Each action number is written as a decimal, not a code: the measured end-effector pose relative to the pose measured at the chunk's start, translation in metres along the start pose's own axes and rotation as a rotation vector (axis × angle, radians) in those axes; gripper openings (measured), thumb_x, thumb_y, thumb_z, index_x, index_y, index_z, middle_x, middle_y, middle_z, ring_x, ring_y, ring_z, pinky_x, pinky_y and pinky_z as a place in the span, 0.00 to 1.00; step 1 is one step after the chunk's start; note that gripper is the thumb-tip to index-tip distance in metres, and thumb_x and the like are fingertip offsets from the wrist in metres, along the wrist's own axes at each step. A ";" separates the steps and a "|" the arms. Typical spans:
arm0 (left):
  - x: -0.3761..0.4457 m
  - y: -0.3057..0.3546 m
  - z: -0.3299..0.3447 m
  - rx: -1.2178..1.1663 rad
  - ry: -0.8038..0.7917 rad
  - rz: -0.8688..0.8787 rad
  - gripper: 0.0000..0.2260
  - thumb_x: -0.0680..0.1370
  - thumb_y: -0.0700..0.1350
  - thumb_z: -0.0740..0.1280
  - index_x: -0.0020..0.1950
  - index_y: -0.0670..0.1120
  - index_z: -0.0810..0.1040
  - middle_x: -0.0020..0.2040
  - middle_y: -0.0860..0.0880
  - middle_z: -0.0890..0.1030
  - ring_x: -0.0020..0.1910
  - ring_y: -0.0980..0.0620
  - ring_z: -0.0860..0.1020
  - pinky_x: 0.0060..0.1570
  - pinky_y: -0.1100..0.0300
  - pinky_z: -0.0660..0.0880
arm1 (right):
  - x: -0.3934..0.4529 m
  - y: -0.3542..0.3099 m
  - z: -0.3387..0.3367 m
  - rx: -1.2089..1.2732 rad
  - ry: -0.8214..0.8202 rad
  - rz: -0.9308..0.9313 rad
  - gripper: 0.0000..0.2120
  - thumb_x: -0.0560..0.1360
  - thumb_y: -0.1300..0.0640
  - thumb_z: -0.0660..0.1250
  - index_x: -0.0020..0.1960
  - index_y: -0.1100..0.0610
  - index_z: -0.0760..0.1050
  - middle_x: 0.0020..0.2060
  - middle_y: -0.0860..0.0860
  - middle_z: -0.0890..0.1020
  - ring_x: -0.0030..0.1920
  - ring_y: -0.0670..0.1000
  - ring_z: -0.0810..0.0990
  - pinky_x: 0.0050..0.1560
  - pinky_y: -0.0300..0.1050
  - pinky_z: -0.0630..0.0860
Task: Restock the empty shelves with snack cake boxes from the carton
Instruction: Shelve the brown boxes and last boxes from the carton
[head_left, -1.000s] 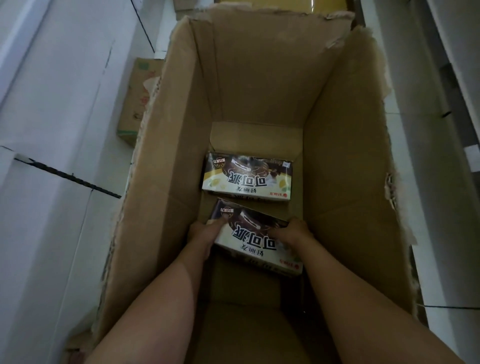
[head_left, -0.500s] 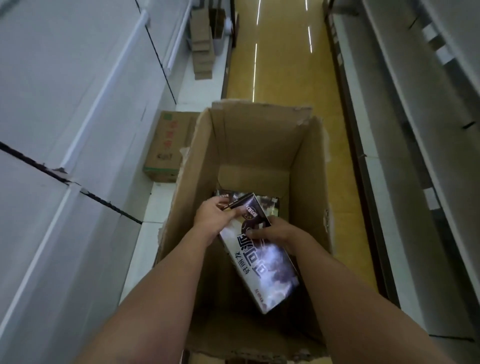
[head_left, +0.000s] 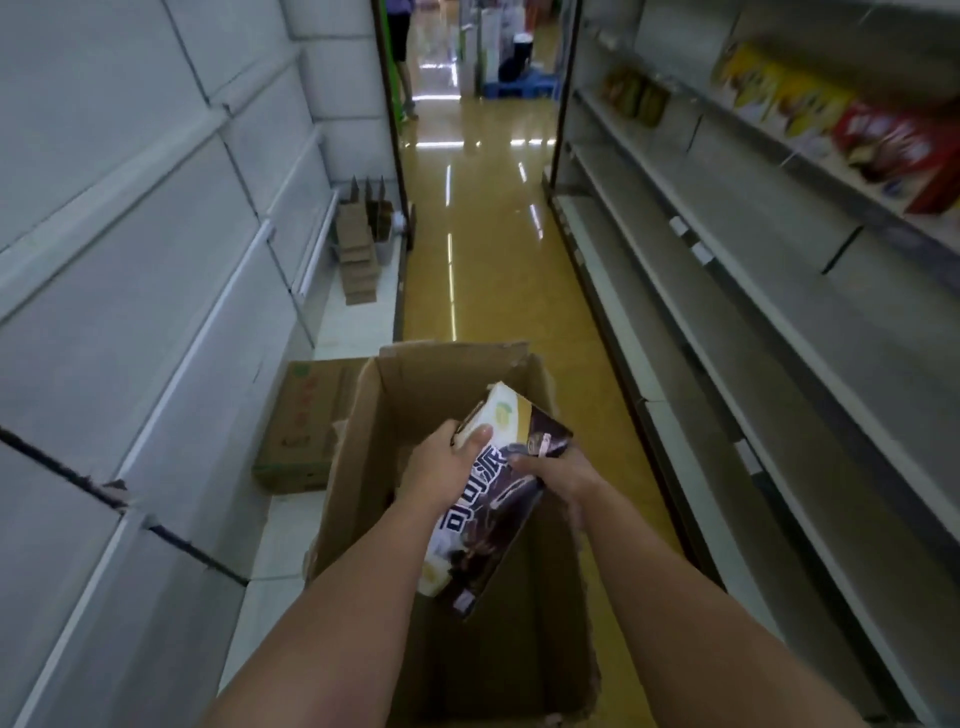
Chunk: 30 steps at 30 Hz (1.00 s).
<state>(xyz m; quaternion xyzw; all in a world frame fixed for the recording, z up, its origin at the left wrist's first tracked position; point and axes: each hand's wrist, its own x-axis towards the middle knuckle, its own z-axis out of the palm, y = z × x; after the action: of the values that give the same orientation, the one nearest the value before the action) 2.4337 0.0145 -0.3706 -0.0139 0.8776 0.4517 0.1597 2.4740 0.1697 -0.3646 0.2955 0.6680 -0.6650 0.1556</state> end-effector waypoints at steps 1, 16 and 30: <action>-0.001 0.008 -0.003 0.082 -0.028 0.042 0.23 0.75 0.67 0.58 0.58 0.51 0.73 0.47 0.50 0.82 0.44 0.49 0.81 0.50 0.46 0.79 | -0.005 -0.008 -0.008 -0.050 0.055 -0.027 0.32 0.68 0.60 0.76 0.67 0.60 0.66 0.57 0.57 0.79 0.48 0.53 0.80 0.47 0.48 0.77; -0.035 0.071 0.028 0.418 0.065 0.390 0.32 0.74 0.70 0.50 0.71 0.53 0.66 0.64 0.50 0.76 0.62 0.48 0.74 0.64 0.47 0.69 | -0.107 0.006 -0.098 0.266 0.262 -0.099 0.21 0.71 0.60 0.73 0.60 0.57 0.70 0.48 0.62 0.83 0.40 0.59 0.84 0.40 0.53 0.82; -0.116 0.133 0.114 -0.396 -0.638 0.048 0.22 0.77 0.60 0.62 0.58 0.43 0.71 0.41 0.49 0.77 0.29 0.56 0.77 0.23 0.63 0.74 | -0.224 0.102 -0.160 0.702 0.781 -0.236 0.21 0.74 0.48 0.68 0.62 0.59 0.70 0.49 0.61 0.83 0.44 0.60 0.83 0.46 0.54 0.80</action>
<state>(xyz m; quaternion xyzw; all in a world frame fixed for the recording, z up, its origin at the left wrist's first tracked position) 2.5522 0.1702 -0.2936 0.1174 0.6795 0.5979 0.4088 2.7388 0.2784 -0.3002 0.4780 0.4424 -0.7020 -0.2881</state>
